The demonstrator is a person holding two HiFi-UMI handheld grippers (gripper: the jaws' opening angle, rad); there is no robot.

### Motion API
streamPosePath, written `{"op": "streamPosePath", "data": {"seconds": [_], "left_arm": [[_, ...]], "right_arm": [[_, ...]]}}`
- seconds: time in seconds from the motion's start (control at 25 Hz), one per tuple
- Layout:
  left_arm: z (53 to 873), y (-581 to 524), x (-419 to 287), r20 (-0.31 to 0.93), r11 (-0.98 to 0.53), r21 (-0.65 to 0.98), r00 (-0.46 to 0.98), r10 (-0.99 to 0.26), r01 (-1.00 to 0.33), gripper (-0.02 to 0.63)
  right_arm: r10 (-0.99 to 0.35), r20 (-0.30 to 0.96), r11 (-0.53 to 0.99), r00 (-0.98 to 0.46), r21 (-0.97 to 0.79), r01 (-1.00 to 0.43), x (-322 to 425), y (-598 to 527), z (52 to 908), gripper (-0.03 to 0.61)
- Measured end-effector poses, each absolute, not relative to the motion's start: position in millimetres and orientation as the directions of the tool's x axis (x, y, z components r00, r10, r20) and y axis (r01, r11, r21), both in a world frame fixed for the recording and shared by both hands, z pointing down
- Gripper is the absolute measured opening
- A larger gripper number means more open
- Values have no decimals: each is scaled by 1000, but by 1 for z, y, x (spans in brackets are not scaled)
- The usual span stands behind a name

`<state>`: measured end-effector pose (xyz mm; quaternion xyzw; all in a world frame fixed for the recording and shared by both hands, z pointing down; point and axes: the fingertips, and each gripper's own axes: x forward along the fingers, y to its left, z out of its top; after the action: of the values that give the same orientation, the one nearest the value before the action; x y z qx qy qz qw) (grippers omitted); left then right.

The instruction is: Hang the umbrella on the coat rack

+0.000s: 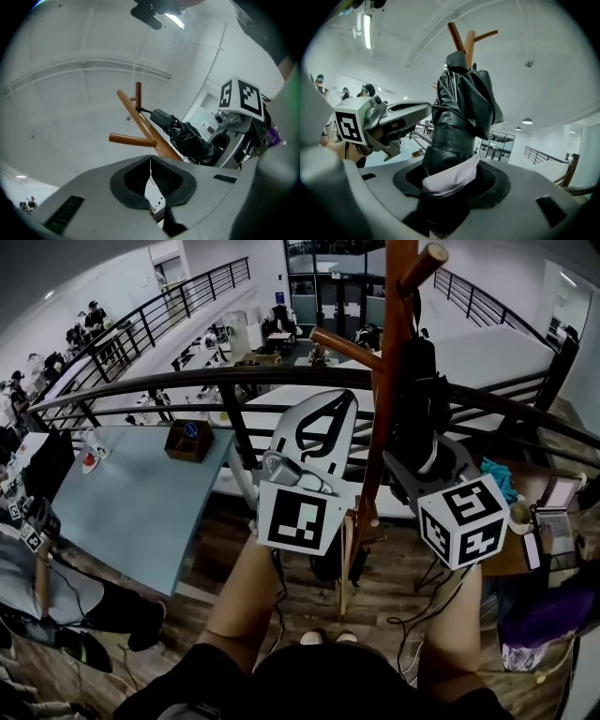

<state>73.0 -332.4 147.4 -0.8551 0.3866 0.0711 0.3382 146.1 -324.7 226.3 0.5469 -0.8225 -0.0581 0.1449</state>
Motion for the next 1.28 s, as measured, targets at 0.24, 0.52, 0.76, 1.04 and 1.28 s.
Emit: {"op": "streamPosePath", "data": {"seconds": [0.24,0.52,0.76,1.04,1.28], "left_arm": [[155,-331,71,-380,-484,-512,692,-614,-710,12],[169,-326,79,-355,-508,-505,705,-614,-698,12],[175,-328,80,-347,-519,-502,710,-613,-692,12],[182,-327,82,-335,-526,-500,714,-615,-688,12],[187,-327,86,-326,-537,-496,720,-613,-682,12]], "right_arm": [[-913,159,405,-375,238,-883,144,-321,229,242],[-912,144,410,-385,247,-878,145,-311,229,245],[-900,148,435,-411,219,-873,141,-305,228,247],[-860,162,507,-484,159,-847,134,-290,230,249],[-819,128,569,-559,61,-820,121,-285,226,250]]}}
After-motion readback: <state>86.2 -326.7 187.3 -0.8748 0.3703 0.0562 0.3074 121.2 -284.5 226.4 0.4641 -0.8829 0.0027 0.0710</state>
